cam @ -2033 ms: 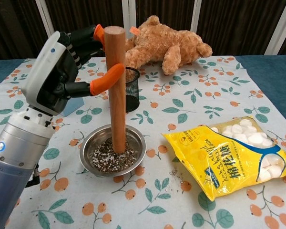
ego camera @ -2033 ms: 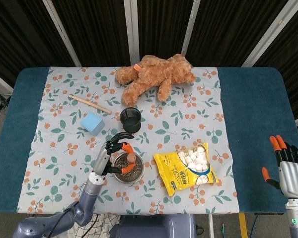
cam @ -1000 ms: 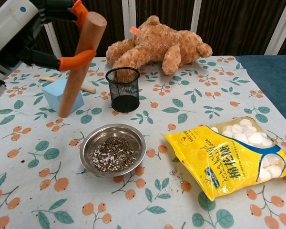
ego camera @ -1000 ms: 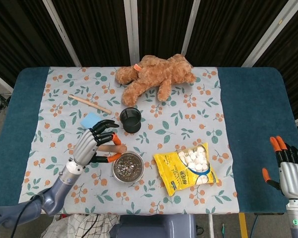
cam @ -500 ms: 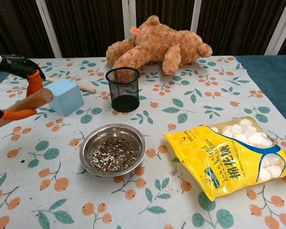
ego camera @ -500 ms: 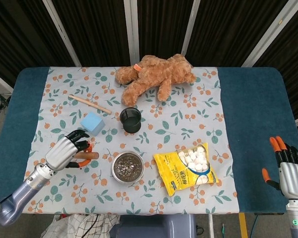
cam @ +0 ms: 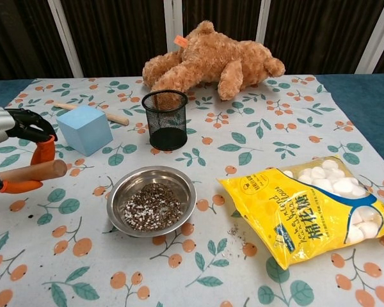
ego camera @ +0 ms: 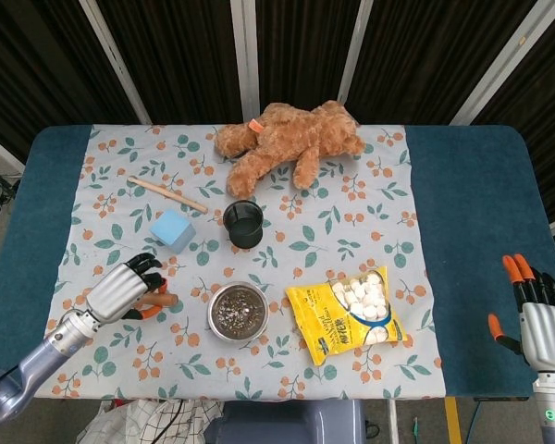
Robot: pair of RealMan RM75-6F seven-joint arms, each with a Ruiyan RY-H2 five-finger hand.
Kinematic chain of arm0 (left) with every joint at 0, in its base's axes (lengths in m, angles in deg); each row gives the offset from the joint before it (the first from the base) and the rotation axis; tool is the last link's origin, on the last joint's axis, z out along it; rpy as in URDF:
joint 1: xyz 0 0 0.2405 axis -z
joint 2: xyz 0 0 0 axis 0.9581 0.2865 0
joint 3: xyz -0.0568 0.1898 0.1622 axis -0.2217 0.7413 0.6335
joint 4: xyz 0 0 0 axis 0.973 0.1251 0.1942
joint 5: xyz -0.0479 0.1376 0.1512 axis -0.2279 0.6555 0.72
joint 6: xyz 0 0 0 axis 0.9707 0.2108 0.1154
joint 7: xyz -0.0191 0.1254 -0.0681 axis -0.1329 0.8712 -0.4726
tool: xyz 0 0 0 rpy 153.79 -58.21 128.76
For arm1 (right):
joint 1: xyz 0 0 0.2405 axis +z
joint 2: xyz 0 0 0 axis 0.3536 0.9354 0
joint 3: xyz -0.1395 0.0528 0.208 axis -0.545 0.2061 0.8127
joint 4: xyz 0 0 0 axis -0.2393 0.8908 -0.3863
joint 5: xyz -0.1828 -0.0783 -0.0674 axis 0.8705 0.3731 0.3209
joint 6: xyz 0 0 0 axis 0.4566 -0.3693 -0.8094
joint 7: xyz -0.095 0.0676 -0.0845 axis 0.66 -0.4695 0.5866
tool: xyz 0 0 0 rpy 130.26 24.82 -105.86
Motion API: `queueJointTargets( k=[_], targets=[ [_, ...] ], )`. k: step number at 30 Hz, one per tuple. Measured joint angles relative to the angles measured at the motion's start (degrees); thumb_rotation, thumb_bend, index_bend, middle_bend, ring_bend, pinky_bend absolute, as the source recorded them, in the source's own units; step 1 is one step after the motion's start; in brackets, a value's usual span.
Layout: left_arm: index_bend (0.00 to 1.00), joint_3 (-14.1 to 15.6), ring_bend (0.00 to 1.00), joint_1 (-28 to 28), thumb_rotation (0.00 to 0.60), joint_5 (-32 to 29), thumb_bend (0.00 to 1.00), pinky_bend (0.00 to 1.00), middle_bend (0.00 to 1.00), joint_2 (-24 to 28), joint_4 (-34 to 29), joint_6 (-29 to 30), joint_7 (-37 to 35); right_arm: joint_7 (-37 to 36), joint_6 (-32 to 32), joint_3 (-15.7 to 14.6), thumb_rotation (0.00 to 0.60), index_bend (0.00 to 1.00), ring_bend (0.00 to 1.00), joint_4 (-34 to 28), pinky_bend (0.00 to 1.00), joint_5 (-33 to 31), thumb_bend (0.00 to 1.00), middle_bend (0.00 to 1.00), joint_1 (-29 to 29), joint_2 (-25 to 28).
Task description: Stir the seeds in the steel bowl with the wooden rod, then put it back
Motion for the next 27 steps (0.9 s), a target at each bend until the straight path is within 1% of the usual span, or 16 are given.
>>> queueJointTargets(
  k=[4,7,11,14,20,23,27],
  targets=[
    [0.59,0.44,0.29,-0.23,0.6,-0.21,0.7,0.22,0.67,0.08,0.36,-1.33,0.69,0.09,0.01,0.02,0.6,0.0,0.0,-0.04,0.0,-0.03,0.42,0.0,0.01,0.03],
    [0.57,0.39,0.29,-0.43,0.6,-0.69,0.63,0.22,0.61,-0.21,0.4,-1.98,0.91,0.15,-0.07,0.0,0.6,0.0,0.0,-0.04,0.0,0.0,0.42,0.0,-0.02,-0.01],
    [0.51,-0.1,0.27,-0.62,0.6,-1.44,0.52,0.19,0.51,-0.66,0.08,-2.5,1.01,0.24,-0.14,0.03,0.6,0.0,0.0,-0.04,0.0,-0.1,0.42,0.0,-0.06,-0.07],
    [0.46,-0.43,0.24,-0.76,0.6,-1.98,0.45,0.16,0.45,-0.8,-0.37,-2.95,1.32,0.29,-0.17,0.06,0.6,0.0,0.0,-0.03,0.0,-0.18,0.42,0.0,-0.09,-0.11],
    [0.39,-1.17,0.18,-1.32,0.6,-3.99,0.39,0.11,0.35,-0.24,-3.3,-4.23,1.58,0.42,-0.23,-0.02,0.6,0.0,0.0,0.07,0.0,-0.08,0.42,0.0,-0.12,-0.19],
    [0.35,-1.79,0.15,-1.87,0.6,-5.49,0.38,0.09,0.31,0.68,-6.25,-4.77,2.38,0.43,-0.25,-0.04,0.6,0.0,0.0,0.14,0.0,-0.01,0.42,0.0,-0.12,-0.21],
    [0.3,-2.89,0.11,-3.21,0.6,-8.29,0.37,0.05,0.26,2.91,-12.7,-5.05,4.01,0.33,-0.17,-0.03,0.6,0.0,0.0,0.14,0.0,-0.01,0.42,0.0,-0.1,-0.16]
  ],
)
